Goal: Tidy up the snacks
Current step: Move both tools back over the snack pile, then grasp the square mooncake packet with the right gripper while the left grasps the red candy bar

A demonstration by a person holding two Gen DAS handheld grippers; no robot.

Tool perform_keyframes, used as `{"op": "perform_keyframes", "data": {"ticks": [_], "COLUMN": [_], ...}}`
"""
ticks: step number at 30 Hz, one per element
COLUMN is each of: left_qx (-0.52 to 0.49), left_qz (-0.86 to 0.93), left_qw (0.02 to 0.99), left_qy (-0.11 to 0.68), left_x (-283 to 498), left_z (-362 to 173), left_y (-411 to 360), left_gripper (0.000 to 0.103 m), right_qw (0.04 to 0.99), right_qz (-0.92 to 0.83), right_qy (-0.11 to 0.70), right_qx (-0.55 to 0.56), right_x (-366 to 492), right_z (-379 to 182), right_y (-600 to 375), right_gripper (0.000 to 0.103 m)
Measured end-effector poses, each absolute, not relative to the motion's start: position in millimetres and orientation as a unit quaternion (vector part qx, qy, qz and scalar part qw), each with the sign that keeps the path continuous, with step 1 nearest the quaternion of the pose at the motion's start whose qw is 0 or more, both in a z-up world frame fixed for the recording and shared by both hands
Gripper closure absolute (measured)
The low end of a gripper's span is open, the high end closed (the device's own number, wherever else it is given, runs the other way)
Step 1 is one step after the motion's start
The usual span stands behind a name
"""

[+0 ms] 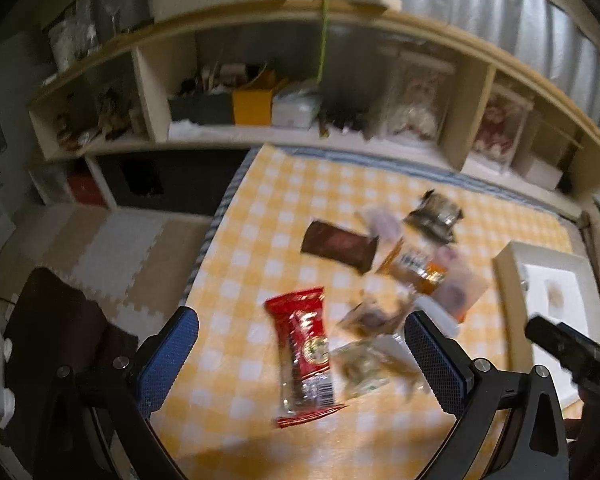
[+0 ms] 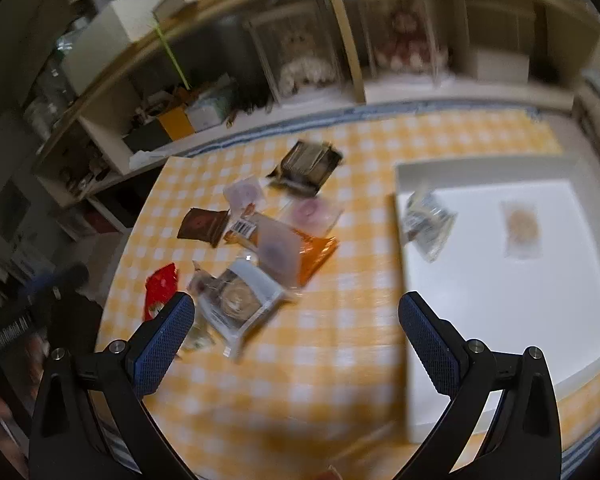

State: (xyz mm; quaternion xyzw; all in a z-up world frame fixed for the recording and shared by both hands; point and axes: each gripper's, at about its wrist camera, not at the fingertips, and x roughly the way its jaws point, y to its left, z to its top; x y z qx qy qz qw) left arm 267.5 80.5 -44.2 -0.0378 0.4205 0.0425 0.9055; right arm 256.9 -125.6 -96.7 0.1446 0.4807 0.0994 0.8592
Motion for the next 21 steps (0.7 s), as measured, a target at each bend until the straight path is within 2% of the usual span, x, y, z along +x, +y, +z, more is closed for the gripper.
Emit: {"op": "perform_keyframes", "data": {"ticks": [12, 20, 21], "left_qx": [-0.048, -0.067, -0.074], "left_qz": [0.051, 0.060, 0.057], "left_qw": [0.893, 0.877, 0.873], "left_qy": [0.444, 0.471, 0.478], "left_x": [303, 317, 320], "left_z": [-74, -94, -97], "left_y": [110, 116, 117], "left_gripper": [0.000, 0.000, 0.000], "right_qw": [0.750, 0.722, 0.719], "right_qz": [0.001, -0.046, -0.049], "right_qy": [0.588, 0.625, 0.628], "right_qx": [0.303, 0.295, 0.292], "right_x": [314, 324, 322], "right_z": [-176, -200, -202], "right_y": [-80, -60, -59], "right_gripper": [0.000, 0.000, 0.003]}}
